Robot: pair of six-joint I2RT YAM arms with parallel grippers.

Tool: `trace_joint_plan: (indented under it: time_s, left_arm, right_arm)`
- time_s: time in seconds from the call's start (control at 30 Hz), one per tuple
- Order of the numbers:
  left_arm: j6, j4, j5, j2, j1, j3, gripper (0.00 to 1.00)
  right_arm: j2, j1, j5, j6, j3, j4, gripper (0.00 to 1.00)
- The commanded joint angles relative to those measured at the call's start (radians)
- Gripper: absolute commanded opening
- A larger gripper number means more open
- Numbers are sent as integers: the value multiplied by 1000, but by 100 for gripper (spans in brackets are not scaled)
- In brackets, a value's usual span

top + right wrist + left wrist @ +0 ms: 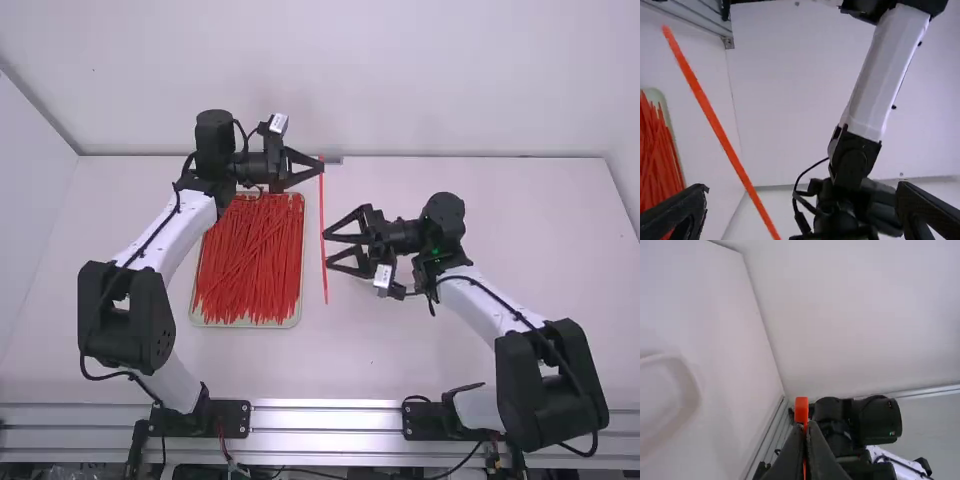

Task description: Fasten the cable tie

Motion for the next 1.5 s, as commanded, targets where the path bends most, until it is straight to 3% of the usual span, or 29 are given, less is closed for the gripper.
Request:
trace_joint_plan:
  time_s: [0.0, 0.37, 0.4, 0.47, 0.53, 0.63, 0.87, 1.07, 1.23, 1.47]
  left_arm:
    - [-12, 4, 2, 5, 0, 24, 2]
    - [-9, 3, 5, 5, 13, 24, 2]
    - [-9, 3, 4, 5, 9, 24, 2]
    - [-10, 4, 4, 5, 5, 24, 2]
    - [-9, 5, 1, 5, 5, 24, 2]
    - [-10, 3, -10, 5, 5, 24, 2]
    - [-9, 4, -23, 5, 5, 24, 2]
    - [-9, 4, -25, 5, 5, 24, 2]
    - [-9, 4, -25, 5, 6, 24, 2]
    - [-9, 4, -25, 5, 6, 24, 2]
  right_arm:
    - [2, 14, -28, -17, -6, 5, 100]
    - [2, -13, -85, -16, -6, 0, 100]
    - [2, -13, -85, -13, -6, 0, 92]
    - [2, -8, -85, -8, -6, 0, 67]
    - [2, 2, -85, -9, -6, 0, 59]
    - [2, 14, -85, -9, -6, 0, 59]
    - [2, 13, -85, -8, -6, -27, 38]
    - [2, 14, -85, -8, -6, -47, 29]
    - [2, 14, -85, -8, -6, -49, 27]
    - [2, 23, -85, -9, -6, -65, 12]
